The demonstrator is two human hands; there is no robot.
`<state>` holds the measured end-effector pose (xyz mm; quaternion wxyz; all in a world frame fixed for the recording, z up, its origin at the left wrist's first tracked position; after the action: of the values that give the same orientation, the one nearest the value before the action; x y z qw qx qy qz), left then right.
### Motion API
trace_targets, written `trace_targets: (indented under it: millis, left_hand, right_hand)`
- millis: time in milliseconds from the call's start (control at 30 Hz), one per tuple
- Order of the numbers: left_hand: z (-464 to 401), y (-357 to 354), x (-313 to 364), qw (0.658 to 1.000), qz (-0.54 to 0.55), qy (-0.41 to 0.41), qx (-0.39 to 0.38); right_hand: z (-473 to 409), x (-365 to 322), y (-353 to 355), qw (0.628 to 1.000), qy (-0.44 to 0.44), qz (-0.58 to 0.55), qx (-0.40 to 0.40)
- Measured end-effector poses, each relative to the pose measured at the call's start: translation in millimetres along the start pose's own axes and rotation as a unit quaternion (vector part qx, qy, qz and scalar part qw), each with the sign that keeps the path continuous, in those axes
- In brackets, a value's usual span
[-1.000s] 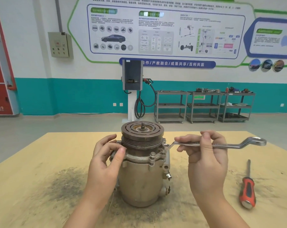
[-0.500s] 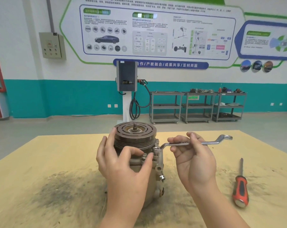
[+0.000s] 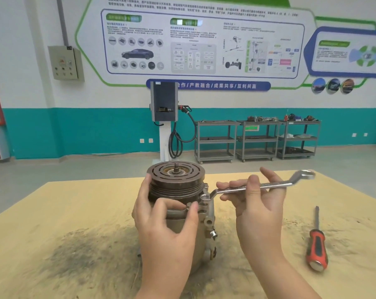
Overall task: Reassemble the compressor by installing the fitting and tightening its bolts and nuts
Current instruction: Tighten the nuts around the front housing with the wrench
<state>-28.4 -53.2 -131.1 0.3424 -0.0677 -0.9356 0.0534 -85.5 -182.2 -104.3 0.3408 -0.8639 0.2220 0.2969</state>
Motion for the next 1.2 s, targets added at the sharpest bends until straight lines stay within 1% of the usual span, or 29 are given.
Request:
trace_targets:
  millis: [67, 133, 200, 267, 333, 367, 400, 433, 467, 500, 567, 600, 633, 667, 733, 833, 967, 1033, 1100, 1133, 1200]
  left_hand:
    - [1.4, 0.8, -2.2, 1.000, 0.000, 0.004, -0.010]
    - [2.8, 0.5, 0.1, 1.000, 0.006, 0.011, -0.020]
    - [2.3, 0.0, 2.2, 1.000, 0.006, 0.019, -0.018]
    - [-1.0, -1.3, 4.1, 0.998, 0.028, 0.043, -0.024]
    - [-6.4, -1.8, 6.8, 0.992, 0.089, 0.079, -0.035]
    - [-6.2, -1.5, 5.9, 0.990, 0.103, 0.082, -0.043]
    - [-4.3, -1.4, 5.3, 0.993, 0.084, 0.067, -0.050]
    - [-1.5, -0.7, 4.2, 0.996, 0.056, 0.051, -0.051]
    - [0.7, -0.5, 2.1, 0.998, 0.029, 0.037, -0.047]
    - [3.3, -0.6, 0.3, 0.999, 0.013, 0.025, -0.044]
    - [4.0, -1.1, -0.1, 0.999, 0.007, 0.026, -0.044]
    - [3.1, -1.4, 0.6, 0.998, 0.011, 0.035, -0.045]
    - [2.2, -1.7, 0.7, 0.998, 0.019, 0.045, -0.042]
    - [1.9, -1.6, 0.4, 0.998, 0.027, 0.052, -0.036]
    - [2.3, -1.5, 0.7, 0.998, 0.031, 0.058, -0.021]
    - [4.7, -2.4, -1.6, 0.998, 0.036, 0.055, -0.016]
    - [6.2, -0.9, -1.8, 0.998, 0.030, 0.042, -0.037]
    - [4.3, -0.3, -1.1, 0.997, 0.034, 0.048, -0.041]
    - [2.8, 0.3, 0.4, 0.997, 0.043, 0.053, -0.035]
    - [2.0, 0.5, 0.6, 0.997, 0.044, 0.055, -0.029]
    - [1.2, 0.9, -0.3, 0.997, 0.036, 0.055, -0.029]
  right_hand:
    - [11.0, -2.5, -4.6, 0.988, 0.142, 0.060, -0.005]
    - [21.2, -3.3, -7.8, 0.954, 0.268, 0.128, -0.044]
    - [29.4, -3.3, -12.4, 0.912, 0.332, 0.223, -0.088]
    - [34.6, -4.1, -18.2, 0.871, 0.376, 0.295, -0.113]
    - [35.2, -7.6, -23.3, 0.853, 0.389, 0.326, -0.120]
    - [33.5, -9.4, -23.7, 0.851, 0.387, 0.334, -0.119]
    - [31.2, -11.4, -22.7, 0.853, 0.380, 0.338, -0.115]
    - [28.7, -14.3, -21.0, 0.862, 0.367, 0.332, -0.106]
    - [25.8, -17.8, -19.1, 0.882, 0.341, 0.312, -0.090]
    - [22.2, -21.1, -17.0, 0.911, 0.298, 0.276, -0.069]
    - [13.1, -23.9, -12.4, 0.968, 0.182, 0.173, -0.021]
    - [7.8, -23.4, -10.0, 0.985, 0.118, 0.122, -0.001]
    - [2.8, -21.7, -7.2, 0.995, 0.057, 0.077, 0.011]
    - [-1.6, -19.2, -4.8, 0.999, 0.004, 0.041, 0.017]
    - [-7.1, -13.5, -2.0, 0.997, -0.071, -0.009, 0.023]
    - [-13.4, -7.4, -0.3, 0.988, -0.138, -0.062, 0.005]
    - [-21.7, -3.9, 3.9, 0.969, -0.229, -0.086, -0.044]
    - [-22.0, -2.5, 5.1, 0.963, -0.243, -0.110, -0.039]
    - [-16.9, 0.6, 3.4, 0.969, -0.217, -0.118, -0.020]
    - [-12.7, 2.3, 2.3, 0.978, -0.183, -0.103, -0.008]
    - [-2.3, 2.5, -0.8, 0.996, -0.076, -0.053, 0.016]
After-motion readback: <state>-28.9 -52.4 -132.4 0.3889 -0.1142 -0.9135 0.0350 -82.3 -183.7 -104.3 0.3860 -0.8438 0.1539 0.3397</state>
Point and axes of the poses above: each hand's wrist, its own z-axis away from the middle knuckle, its own y-axis out of the back of the hand, x = y × z, the point moved 2 cm from there along -z, towards the middle knuckle, and after that the axes turned 10 degrees about z, right-handed, at the moved point
